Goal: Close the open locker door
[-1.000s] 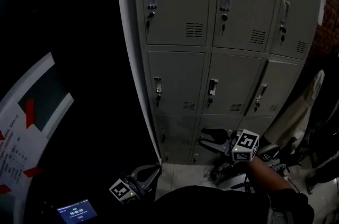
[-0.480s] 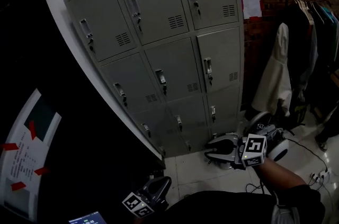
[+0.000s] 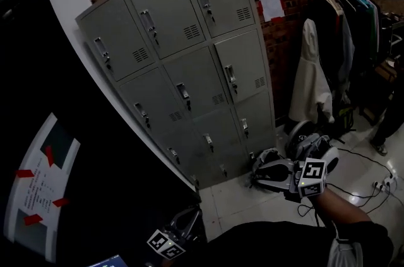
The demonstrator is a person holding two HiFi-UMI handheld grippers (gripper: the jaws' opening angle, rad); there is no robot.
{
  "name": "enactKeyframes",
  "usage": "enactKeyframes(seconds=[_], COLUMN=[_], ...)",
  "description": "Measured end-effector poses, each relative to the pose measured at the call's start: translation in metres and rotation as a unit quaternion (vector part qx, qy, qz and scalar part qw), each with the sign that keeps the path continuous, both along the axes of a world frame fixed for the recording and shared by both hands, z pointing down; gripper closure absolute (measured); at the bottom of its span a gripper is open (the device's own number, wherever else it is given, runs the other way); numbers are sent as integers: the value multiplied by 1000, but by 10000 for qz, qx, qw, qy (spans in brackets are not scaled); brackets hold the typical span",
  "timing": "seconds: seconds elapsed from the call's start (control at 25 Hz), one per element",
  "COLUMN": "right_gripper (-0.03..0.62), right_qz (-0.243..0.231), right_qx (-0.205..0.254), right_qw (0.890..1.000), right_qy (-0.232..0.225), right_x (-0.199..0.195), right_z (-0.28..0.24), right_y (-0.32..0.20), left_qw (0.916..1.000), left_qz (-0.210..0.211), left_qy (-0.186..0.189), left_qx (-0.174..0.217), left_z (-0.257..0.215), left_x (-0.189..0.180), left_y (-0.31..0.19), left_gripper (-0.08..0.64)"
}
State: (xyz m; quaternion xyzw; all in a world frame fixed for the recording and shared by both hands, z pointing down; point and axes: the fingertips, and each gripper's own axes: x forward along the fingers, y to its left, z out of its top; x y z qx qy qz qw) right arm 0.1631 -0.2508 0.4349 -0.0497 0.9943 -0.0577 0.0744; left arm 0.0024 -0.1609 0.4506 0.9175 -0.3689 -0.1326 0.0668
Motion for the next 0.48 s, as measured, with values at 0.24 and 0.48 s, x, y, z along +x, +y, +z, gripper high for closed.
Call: enactKeyframes(seconds=[0.24, 0.48], right_gripper=[482, 482], right_qz=[47, -74], right_qx=[-224, -330], right_qw=[9997, 9993], right_qy=[-93, 145], right_x=[-50, -90], right_z=[6, 9], right_y=[98, 184], left_qw=[9999, 9996], left_qz=[121, 186], left_qy=[7, 137], left_qx=[-100, -145], left_z=[24, 26], left_x=[-44, -72], left_y=[105, 178], left_gripper=[557, 557])
